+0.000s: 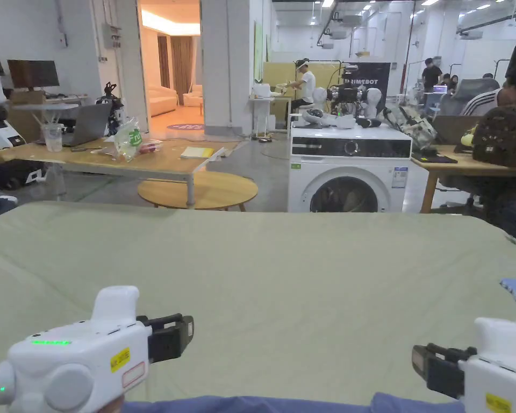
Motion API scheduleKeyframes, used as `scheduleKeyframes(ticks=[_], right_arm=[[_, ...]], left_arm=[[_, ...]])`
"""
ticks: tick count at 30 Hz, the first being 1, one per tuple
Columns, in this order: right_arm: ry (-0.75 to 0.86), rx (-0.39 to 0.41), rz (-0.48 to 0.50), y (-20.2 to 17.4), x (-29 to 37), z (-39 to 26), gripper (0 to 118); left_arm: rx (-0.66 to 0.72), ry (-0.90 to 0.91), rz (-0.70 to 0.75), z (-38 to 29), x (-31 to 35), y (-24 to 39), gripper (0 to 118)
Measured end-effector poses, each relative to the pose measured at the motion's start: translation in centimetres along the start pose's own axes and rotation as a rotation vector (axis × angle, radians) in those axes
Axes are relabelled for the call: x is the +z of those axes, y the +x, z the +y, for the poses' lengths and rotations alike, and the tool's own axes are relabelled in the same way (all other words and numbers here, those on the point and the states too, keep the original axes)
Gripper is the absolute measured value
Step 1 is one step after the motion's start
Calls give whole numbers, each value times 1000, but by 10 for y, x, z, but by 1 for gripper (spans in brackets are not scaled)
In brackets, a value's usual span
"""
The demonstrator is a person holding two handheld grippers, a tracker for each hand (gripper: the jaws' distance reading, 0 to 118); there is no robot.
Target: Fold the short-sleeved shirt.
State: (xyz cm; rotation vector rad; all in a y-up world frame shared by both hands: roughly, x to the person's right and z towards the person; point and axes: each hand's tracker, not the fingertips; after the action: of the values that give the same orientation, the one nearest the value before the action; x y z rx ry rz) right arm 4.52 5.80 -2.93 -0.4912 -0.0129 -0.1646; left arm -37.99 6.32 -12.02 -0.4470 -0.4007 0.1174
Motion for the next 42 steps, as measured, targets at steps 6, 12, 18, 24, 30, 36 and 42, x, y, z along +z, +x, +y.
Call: scheduleKeyframes(ticks=[6,12,18,24,30,36,42], right_arm=[[-51,50,22,-43,-31,-15,0],[-64,41,36,-39,-42,-24,0],[-62,43,36,-26,-34,-27,0],[-65,42,60,-14,-15,-40,0],[-87,16,80,-14,-17,-42,0],[-104,14,94,-24,-18,-42,0],[-103,-7,83,-20,-11,-43,0]], left_arm=[[-25,4,-96,-15,-6,33,0],[-65,-25,-102,-11,-1,31,0],[193,-73,-260,-5,7,-27,59],[424,-147,-215,-42,21,-131,97],[747,-171,-142,-100,22,-199,97],[833,-198,-243,-129,-13,-187,85],[979,-183,-202,-142,-29,-167,5]])
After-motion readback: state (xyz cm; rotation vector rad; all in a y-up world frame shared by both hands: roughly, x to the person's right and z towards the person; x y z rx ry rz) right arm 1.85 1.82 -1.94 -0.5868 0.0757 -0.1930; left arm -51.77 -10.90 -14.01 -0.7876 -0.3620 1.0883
